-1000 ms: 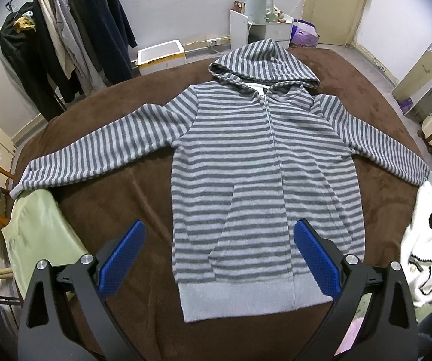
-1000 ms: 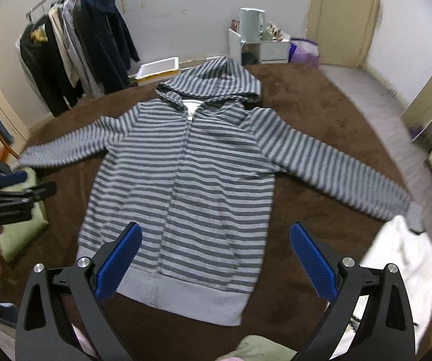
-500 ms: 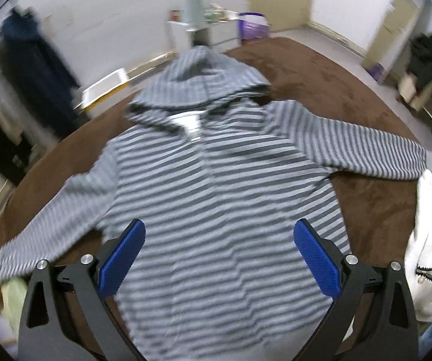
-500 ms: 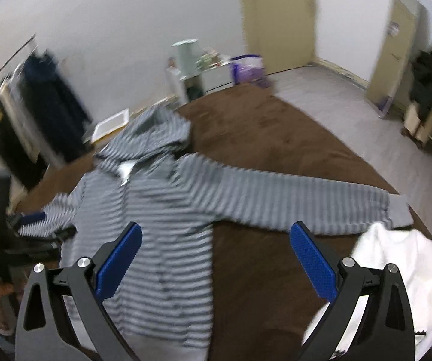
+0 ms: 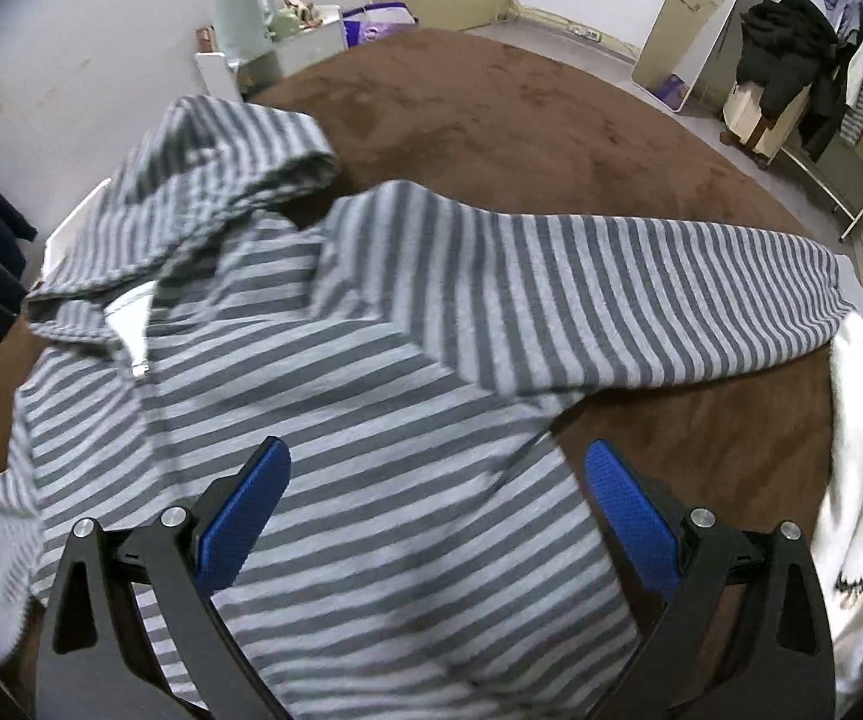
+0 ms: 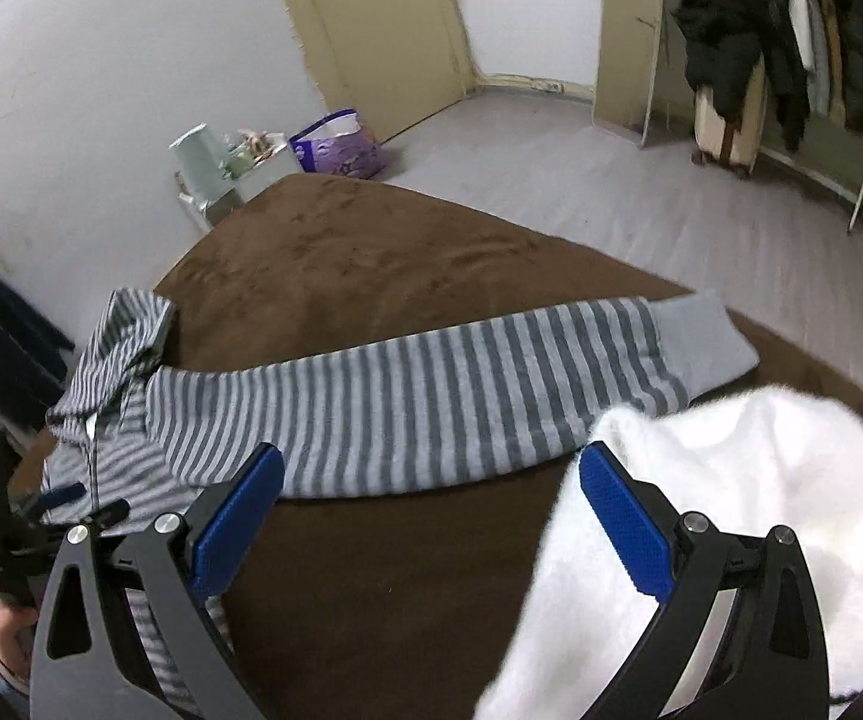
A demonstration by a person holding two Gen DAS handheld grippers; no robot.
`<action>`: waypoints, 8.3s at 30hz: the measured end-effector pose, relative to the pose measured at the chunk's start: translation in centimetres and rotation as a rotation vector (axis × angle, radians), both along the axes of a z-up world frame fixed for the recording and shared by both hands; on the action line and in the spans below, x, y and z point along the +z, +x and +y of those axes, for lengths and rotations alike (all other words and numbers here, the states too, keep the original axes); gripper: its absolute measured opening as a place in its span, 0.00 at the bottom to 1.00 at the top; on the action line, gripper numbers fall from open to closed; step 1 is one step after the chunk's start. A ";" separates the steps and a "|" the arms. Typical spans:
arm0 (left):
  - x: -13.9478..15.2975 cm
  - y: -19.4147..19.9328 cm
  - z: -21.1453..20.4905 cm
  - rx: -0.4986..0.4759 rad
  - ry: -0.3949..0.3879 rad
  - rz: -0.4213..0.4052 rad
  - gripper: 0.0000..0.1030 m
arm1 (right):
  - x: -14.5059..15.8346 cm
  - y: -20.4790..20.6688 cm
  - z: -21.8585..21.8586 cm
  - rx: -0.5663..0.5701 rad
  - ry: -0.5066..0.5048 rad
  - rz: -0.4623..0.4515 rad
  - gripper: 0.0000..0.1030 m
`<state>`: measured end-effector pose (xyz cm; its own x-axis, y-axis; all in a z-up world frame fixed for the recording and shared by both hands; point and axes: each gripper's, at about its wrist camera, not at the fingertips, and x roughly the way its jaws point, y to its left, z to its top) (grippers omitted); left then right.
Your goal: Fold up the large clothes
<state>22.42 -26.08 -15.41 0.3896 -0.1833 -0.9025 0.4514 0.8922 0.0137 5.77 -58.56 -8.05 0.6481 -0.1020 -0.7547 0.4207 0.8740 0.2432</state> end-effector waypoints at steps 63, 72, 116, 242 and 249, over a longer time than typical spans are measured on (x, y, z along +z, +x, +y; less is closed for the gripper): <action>-1.6 1.9 -2.1 0.025 0.040 -0.009 0.94 | 6.1 6.2 -3.7 -0.014 -0.062 -0.234 0.12; 1.4 -0.5 8.4 0.157 0.078 -0.095 0.94 | 12.6 9.0 9.5 0.288 -0.067 -0.357 0.11; -0.2 -10.6 44.6 0.785 0.077 -0.018 0.94 | -10.3 18.0 55.7 1.022 -0.042 0.092 0.62; 1.1 -17.5 72.2 1.321 -0.291 -0.155 0.83 | -7.6 15.8 64.0 1.175 -0.148 -0.040 0.81; -0.1 -14.9 74.8 1.308 -0.298 -0.133 0.83 | -8.2 16.6 64.1 1.165 -0.155 -0.016 0.81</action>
